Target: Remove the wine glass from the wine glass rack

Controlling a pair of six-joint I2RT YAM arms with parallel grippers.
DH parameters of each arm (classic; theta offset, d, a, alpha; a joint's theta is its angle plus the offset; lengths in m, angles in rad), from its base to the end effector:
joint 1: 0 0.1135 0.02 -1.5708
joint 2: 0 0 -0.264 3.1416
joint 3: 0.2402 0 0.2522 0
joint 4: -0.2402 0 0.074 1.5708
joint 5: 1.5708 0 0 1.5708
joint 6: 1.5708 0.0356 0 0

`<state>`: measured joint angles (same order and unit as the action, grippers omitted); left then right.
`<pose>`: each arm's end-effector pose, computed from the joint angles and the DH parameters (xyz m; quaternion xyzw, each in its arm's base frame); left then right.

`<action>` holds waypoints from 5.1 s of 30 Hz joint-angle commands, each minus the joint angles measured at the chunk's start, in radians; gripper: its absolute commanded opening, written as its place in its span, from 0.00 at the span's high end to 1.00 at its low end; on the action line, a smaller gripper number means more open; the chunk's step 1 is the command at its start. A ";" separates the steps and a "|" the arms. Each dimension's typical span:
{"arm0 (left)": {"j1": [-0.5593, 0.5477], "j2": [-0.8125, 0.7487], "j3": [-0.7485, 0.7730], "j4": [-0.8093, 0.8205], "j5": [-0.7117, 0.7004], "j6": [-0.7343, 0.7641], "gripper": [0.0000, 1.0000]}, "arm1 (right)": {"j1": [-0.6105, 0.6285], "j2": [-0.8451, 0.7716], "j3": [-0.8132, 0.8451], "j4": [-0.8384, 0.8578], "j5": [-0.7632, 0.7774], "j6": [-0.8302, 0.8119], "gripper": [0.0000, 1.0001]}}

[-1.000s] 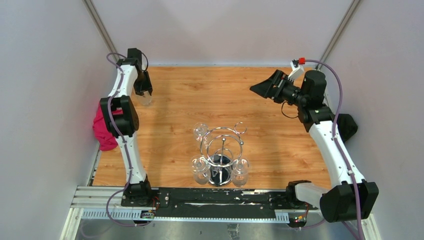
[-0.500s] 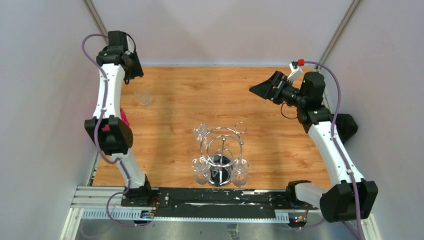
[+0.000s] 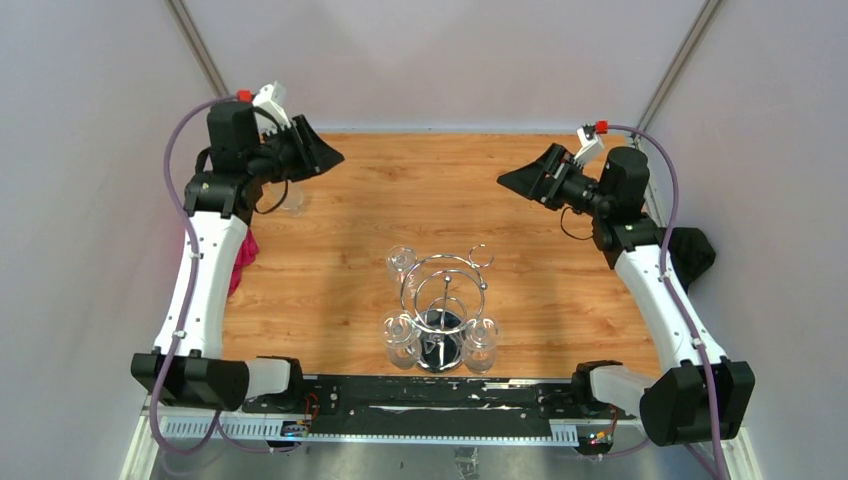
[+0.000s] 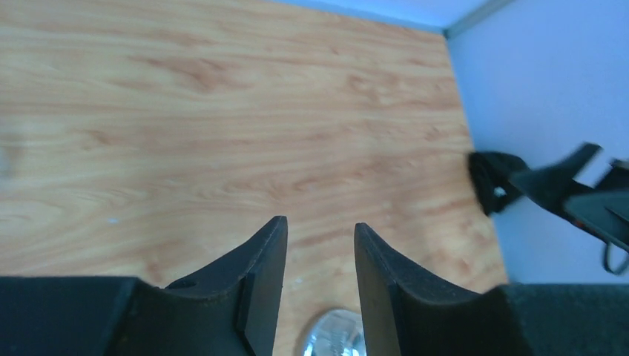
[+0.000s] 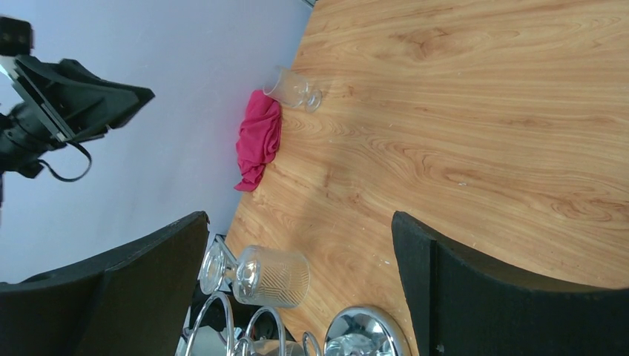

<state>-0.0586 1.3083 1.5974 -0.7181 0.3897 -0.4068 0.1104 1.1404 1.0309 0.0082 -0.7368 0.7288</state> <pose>0.2652 -0.0291 0.4513 -0.0399 0.8311 -0.2808 0.4783 0.2555 0.0524 0.3761 -0.0193 0.7329 0.4988 0.4623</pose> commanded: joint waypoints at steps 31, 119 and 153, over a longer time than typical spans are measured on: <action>-0.148 -0.268 -0.808 0.487 0.460 -0.212 0.52 | -0.012 -0.123 -0.084 -0.025 -0.026 0.017 0.01; -0.300 -0.279 -0.929 0.830 0.464 -0.391 0.70 | -0.011 -0.073 -0.156 0.123 -0.070 0.115 0.01; -0.299 -0.218 -0.761 0.655 0.454 -0.277 0.97 | -0.009 -0.040 -0.176 0.162 -0.108 0.144 0.01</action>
<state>-0.3500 1.0878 0.8032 -0.0170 0.8436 -0.7300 0.1101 1.0981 0.8753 0.1436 -0.8200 0.8680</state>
